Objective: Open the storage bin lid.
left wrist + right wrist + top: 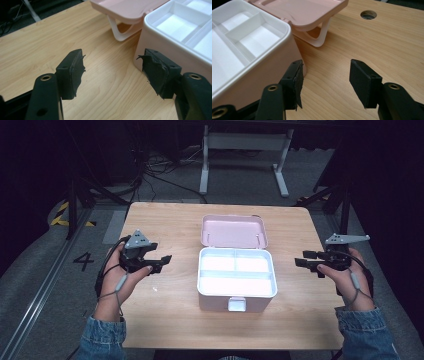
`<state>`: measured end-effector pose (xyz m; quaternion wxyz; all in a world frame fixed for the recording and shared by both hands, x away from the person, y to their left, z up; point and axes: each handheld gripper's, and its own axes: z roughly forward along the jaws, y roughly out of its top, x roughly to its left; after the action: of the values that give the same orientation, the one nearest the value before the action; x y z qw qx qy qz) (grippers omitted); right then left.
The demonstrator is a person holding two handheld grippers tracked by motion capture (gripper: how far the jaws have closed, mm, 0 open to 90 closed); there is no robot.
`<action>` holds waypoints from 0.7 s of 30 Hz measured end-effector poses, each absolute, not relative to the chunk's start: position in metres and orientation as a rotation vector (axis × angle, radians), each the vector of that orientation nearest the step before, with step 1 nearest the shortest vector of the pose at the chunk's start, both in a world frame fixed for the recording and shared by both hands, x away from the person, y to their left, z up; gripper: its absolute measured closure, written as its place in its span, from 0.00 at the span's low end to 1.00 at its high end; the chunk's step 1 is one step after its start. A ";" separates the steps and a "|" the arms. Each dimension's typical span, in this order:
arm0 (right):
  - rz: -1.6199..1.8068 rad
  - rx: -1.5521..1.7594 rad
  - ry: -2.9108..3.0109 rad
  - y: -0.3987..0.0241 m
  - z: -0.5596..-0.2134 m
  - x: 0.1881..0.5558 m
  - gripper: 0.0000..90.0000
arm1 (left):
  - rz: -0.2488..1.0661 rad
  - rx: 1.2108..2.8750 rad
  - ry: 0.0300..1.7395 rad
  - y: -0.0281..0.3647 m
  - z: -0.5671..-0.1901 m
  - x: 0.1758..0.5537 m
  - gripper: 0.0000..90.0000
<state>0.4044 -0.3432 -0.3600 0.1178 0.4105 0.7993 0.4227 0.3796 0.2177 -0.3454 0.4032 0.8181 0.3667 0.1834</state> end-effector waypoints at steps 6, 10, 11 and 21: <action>1.172 1.230 2.340 -0.347 -0.366 0.409 0.50 | 0.456 2.071 1.023 0.238 -0.361 0.377 0.38; 1.110 1.261 2.341 -0.352 -0.373 0.413 0.49 | 0.453 2.112 1.103 0.252 -0.375 0.377 0.37; 1.117 1.263 2.346 -0.353 -0.375 0.414 0.49 | 0.452 2.125 1.128 0.255 -0.378 0.377 0.37; 0.986 1.331 2.376 -0.367 -0.392 0.422 0.49 | 0.388 2.192 1.301 0.270 -0.403 0.385 0.36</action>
<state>0.4216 -0.3668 -0.3917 0.1221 0.4562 0.8142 0.3378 0.3847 0.2698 -0.4027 0.2778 0.8167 0.4848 0.1444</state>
